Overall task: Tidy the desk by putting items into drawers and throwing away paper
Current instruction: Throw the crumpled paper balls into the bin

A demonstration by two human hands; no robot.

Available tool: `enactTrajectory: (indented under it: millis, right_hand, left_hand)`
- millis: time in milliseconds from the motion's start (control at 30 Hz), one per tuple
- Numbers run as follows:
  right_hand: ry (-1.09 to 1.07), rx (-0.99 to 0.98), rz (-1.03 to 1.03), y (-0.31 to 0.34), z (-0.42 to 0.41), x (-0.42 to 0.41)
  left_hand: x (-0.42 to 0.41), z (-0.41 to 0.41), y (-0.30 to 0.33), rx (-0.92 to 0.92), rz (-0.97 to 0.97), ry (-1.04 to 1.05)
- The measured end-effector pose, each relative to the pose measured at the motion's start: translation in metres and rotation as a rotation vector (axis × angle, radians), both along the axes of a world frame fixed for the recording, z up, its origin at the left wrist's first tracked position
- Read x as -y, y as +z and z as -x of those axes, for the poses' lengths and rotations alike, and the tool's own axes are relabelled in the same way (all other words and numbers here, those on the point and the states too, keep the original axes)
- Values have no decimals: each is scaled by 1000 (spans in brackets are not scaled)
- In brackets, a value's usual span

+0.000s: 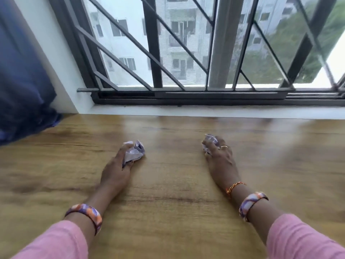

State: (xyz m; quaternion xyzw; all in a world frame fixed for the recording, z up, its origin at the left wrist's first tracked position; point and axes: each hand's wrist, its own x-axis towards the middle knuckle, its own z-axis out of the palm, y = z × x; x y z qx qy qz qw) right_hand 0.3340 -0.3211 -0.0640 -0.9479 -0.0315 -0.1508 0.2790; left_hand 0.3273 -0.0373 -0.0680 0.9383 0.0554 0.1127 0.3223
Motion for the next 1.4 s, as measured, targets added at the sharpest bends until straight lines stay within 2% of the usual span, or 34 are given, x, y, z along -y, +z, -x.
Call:
enactTrajectory:
  millis: [133, 233, 333, 400, 500, 600, 733, 900, 967, 1067, 1200, 1400]
  right_hand:
    - [51, -7, -9, -4, 50, -28]
    - [153, 22, -18, -9, 101, -63]
    - [250, 47, -62, -12, 164, -106]
    - [339, 5, -73, -12, 206, -140]
    - [457, -28, -67, -14, 252, -180]
    - [565, -21, -193, -12, 293, -218]
    - [943, -103, -200, -14, 351, -292]
    - [1322, -253, -90, -24, 403, -380]
    - [1406, -278, -36, -27, 415, -417]
    - [1541, -320, 119, -36, 431, -474]
    - [1608, -368, 251, -36, 436, -516]
    - [1629, -407, 330, -47, 403, -504]
  left_hand:
    - [-4, 57, 1, -58, 69, -91]
    - [-14, 104, 6, -39, 197, -227]
    - [-36, 160, 16, -120, 359, -331]
    - [-63, 205, 17, -121, 454, -329]
    - [-117, 277, 13, -79, 652, -221]
    - [-177, 361, 9, -88, 830, -42]
    - [-247, 473, -15, -76, 974, 483]
    - [-277, 561, -42, -141, 978, 902]
    - [-282, 573, -44, -152, 995, 992]
    - [-303, 583, -43, -169, 856, 1062]
    - [-322, 608, -40, -330, 793, 1140]
    - [-291, 660, -52, -458, 765, 1251]
